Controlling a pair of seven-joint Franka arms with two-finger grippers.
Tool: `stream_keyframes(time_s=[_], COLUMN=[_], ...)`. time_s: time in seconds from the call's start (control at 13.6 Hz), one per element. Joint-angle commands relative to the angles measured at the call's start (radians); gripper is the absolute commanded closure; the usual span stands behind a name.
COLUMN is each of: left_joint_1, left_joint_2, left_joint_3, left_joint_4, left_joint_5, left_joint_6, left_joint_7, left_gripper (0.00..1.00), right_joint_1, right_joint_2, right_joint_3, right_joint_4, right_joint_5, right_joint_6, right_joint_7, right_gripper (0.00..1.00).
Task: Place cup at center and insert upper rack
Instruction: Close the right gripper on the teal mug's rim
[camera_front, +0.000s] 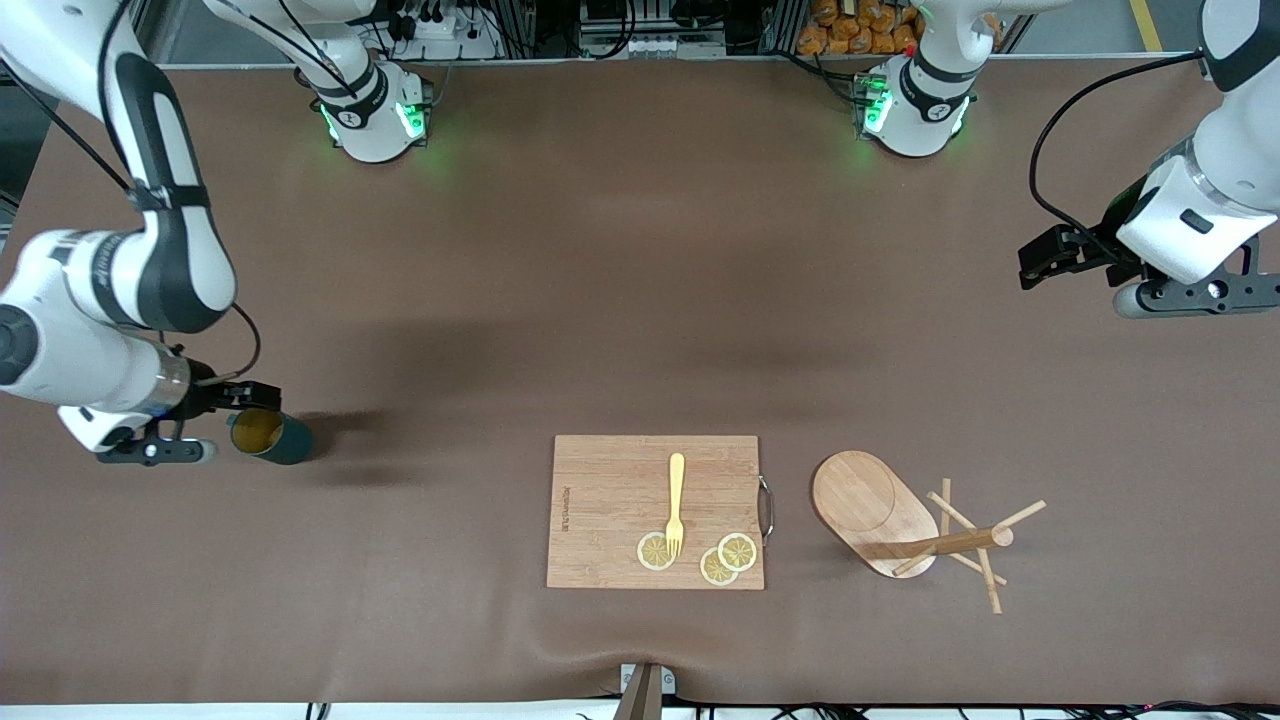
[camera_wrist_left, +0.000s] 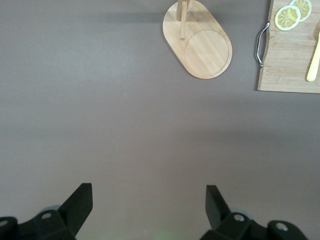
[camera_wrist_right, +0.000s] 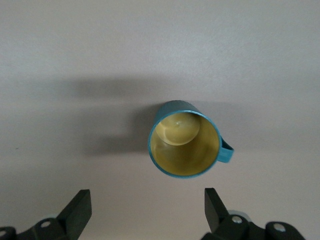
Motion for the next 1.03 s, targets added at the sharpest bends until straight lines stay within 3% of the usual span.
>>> stream_keyframes(time_s=[0.0,0.29,0.81,0.95], left_joint_1=[0.003,0.003,0.021,0.020], left_joint_2=[0.001,0.001,0.001,0.001], left_joint_3=[-0.004,-0.003,-0.003,-0.003], left_joint_4=[0.011,0.011,0.008,0.011], left_joint_5=[0.013,0.013,0.015,0.016], left_joint_6=[0.000,0.000,-0.005,-0.005], left_joint_7=[-0.013,-0.013,-0.013,-0.013], left_gripper=[0.00,0.00,0.00,0.00], right_joint_1=[-0.004,-0.004,-0.002,-0.001], right_joint_2=[0.036,0.105,0.153,0.168], right_joint_3=[0.005,0.005,0.005,0.007], right_joint_4=[-0.009,-0.009,-0.007,-0.006], right_joint_5=[-0.007,-0.007,-0.005,-0.005], right_joint_6=[0.064,0.167,0.204,0.207], right_joint_7=[0.001,-0.023,-0.023,-0.023], right_gripper=[0.00,0.00,0.00,0.16])
